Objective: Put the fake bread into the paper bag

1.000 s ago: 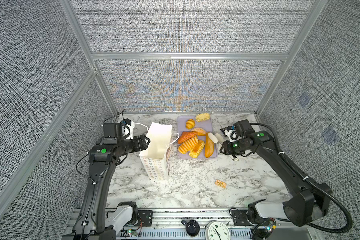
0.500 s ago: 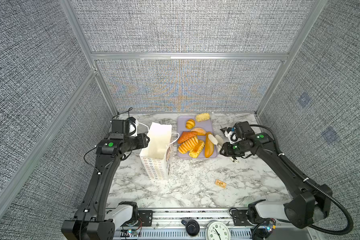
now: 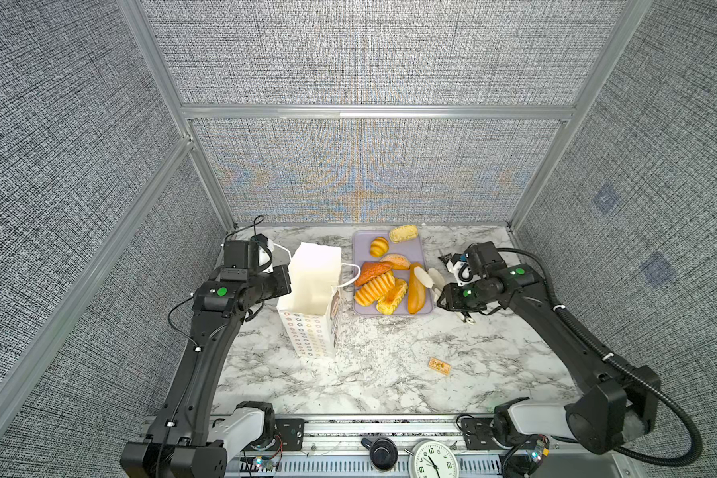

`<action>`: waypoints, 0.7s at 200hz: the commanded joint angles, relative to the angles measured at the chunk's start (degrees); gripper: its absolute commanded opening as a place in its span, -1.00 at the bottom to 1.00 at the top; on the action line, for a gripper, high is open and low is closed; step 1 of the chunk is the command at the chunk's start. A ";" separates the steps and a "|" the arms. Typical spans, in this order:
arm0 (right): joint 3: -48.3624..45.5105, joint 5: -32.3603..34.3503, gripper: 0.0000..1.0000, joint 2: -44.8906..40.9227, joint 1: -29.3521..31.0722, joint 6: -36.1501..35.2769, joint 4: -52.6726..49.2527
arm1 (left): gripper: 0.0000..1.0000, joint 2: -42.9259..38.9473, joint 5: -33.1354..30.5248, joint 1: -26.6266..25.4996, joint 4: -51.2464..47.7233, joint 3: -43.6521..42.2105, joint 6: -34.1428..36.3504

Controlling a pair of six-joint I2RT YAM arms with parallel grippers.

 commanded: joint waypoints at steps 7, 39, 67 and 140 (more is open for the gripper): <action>0.27 -0.63 -0.08 0.08 0.02 -0.69 0.64 | -1.00 -1.90 -4.07 0.06 1.55 -0.06 -1.62; 0.54 -0.28 -0.07 0.79 0.06 -1.17 0.25 | -1.00 -3.84 -8.13 0.06 0.77 0.43 -2.70; 0.62 0.76 -0.07 1.95 0.04 -1.44 -0.30 | -1.00 -5.95 -10.24 0.06 2.04 -0.74 -4.85; 0.38 0.92 0.00 6.18 -0.41 -1.98 -0.38 | -1.00 -4.14 -6.80 0.06 5.79 -3.06 -7.57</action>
